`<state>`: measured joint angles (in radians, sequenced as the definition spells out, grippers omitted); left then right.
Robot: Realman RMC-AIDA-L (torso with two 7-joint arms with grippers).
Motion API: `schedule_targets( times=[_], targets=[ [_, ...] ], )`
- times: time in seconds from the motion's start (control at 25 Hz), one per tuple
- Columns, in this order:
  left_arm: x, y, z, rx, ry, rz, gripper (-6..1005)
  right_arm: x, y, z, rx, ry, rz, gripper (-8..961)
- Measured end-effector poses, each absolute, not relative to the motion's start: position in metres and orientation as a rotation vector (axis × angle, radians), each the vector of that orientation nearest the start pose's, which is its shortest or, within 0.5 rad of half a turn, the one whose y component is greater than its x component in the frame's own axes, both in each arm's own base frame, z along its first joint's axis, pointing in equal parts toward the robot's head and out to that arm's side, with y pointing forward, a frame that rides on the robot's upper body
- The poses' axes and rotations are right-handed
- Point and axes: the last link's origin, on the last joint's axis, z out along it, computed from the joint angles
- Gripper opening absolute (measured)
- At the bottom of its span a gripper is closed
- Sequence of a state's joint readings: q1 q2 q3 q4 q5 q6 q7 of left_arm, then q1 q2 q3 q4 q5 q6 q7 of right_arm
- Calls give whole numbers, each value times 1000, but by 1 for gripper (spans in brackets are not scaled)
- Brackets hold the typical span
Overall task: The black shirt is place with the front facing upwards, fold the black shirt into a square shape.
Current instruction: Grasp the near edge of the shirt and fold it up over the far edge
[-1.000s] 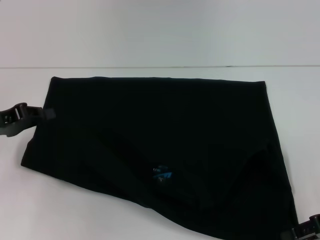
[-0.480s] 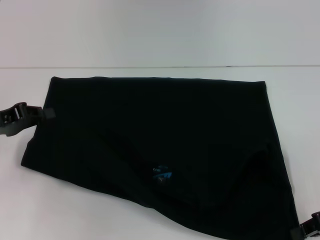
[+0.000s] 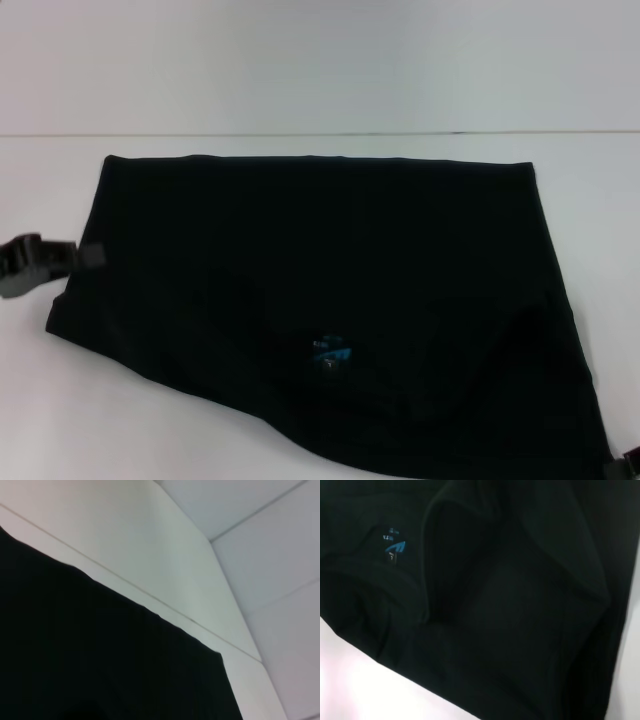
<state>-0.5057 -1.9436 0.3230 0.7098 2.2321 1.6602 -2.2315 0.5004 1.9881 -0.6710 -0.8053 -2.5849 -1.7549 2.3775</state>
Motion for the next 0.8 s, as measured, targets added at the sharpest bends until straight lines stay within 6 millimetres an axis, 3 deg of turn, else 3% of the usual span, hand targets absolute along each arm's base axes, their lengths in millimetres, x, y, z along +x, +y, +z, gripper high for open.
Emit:
schedule_targets(
  times=[0.52, 0.68, 0.8],
  targets=[
    [-318, 273, 106, -2342, -1793, -785, 3, 348, 258, 76, -2350, 2017, 38, 14],
    [-315, 275, 113, -2326, -1747, -860, 3, 341, 270, 92, -2353, 1947, 229, 15],
    [-312, 289, 119, -2266, -1707, -936, 3, 331, 290, 100, -2339, 1870, 368, 16]
  ],
)
